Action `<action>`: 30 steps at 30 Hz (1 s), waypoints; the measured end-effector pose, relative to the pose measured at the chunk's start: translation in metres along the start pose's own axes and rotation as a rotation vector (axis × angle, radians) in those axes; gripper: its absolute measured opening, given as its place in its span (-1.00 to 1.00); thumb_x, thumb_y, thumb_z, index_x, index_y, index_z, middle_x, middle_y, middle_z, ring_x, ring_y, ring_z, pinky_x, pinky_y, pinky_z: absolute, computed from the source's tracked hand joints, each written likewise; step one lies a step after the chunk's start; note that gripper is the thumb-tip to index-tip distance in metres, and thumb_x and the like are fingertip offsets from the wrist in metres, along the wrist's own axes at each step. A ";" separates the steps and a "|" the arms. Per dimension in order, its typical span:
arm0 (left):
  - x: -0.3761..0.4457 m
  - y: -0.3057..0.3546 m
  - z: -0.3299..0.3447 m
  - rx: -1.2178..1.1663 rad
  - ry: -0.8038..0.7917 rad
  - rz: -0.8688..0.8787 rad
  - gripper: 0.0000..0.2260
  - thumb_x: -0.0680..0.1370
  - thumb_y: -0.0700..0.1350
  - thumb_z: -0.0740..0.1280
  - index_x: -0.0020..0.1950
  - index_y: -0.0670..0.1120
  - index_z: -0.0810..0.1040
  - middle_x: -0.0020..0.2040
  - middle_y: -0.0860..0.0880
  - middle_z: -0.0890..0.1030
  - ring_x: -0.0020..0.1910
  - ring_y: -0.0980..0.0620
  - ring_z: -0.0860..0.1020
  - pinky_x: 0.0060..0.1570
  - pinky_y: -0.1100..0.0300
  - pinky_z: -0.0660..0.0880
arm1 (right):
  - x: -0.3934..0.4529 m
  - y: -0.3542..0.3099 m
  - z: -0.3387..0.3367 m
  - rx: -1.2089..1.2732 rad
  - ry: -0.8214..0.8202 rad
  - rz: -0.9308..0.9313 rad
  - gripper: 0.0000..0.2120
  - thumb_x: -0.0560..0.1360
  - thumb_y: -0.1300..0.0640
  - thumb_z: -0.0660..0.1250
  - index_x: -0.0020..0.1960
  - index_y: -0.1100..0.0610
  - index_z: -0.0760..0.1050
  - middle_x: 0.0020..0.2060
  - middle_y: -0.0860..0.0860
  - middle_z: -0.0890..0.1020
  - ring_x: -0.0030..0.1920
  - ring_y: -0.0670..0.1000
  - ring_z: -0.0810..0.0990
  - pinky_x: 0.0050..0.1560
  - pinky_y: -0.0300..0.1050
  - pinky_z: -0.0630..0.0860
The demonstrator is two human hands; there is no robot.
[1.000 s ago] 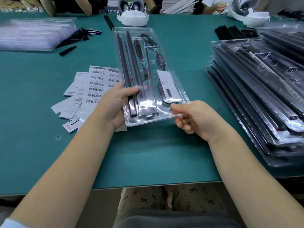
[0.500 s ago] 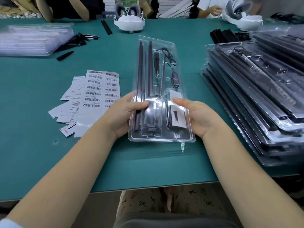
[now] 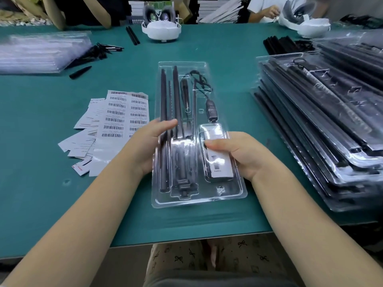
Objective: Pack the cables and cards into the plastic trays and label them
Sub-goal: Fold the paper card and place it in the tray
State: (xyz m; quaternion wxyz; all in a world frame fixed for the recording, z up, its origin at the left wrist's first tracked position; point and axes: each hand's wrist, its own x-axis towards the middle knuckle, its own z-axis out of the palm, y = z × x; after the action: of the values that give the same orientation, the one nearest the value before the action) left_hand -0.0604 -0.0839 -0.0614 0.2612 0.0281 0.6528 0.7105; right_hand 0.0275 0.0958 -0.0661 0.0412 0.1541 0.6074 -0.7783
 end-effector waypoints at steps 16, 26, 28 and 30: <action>-0.011 -0.004 0.006 0.012 -0.315 0.026 -0.60 0.35 -0.17 0.42 0.16 -0.22 0.50 -0.10 -0.19 0.67 -0.21 -0.12 0.64 -0.26 0.01 0.61 | 0.010 -0.008 -0.010 0.226 0.224 0.016 -0.91 0.43 0.26 0.43 -0.25 0.24 0.59 -0.40 0.08 0.64 -0.42 0.01 0.63 -0.39 -0.15 0.59; -0.015 -0.002 0.008 -0.023 -0.338 0.008 -0.69 0.44 -0.23 0.36 0.18 -0.22 0.50 -0.06 -0.17 0.69 -0.21 -0.07 0.67 -0.34 0.10 0.59 | 0.008 -0.012 -0.005 0.246 0.258 0.050 -0.89 0.48 0.33 0.34 -0.22 0.26 0.51 -0.50 0.08 0.59 -0.54 -0.05 0.56 -0.44 -0.24 0.57; -0.017 -0.002 0.010 -0.029 -0.341 0.013 -0.68 0.42 -0.22 0.37 0.15 -0.23 0.51 -0.08 -0.16 0.69 -0.21 -0.06 0.67 -0.35 0.12 0.59 | 0.009 -0.012 -0.003 0.254 0.271 0.044 -0.91 0.47 0.33 0.34 -0.21 0.26 0.50 -0.50 0.08 0.59 -0.54 -0.04 0.55 -0.44 -0.24 0.56; -0.018 0.000 0.010 -0.002 -0.335 0.026 -0.66 0.38 -0.19 0.39 0.13 -0.23 0.53 -0.09 -0.15 0.69 -0.21 -0.05 0.67 -0.34 0.12 0.59 | 0.010 -0.010 -0.002 0.256 0.277 0.014 -0.93 0.46 0.33 0.34 -0.20 0.26 0.50 -0.47 0.09 0.58 -0.52 -0.03 0.55 -0.41 -0.21 0.57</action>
State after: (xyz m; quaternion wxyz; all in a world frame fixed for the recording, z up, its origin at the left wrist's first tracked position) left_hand -0.0411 -0.0826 -0.0542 0.3571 0.1542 0.5992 0.6998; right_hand 0.0156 0.1018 -0.0597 -0.0574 0.2680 0.5022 -0.8202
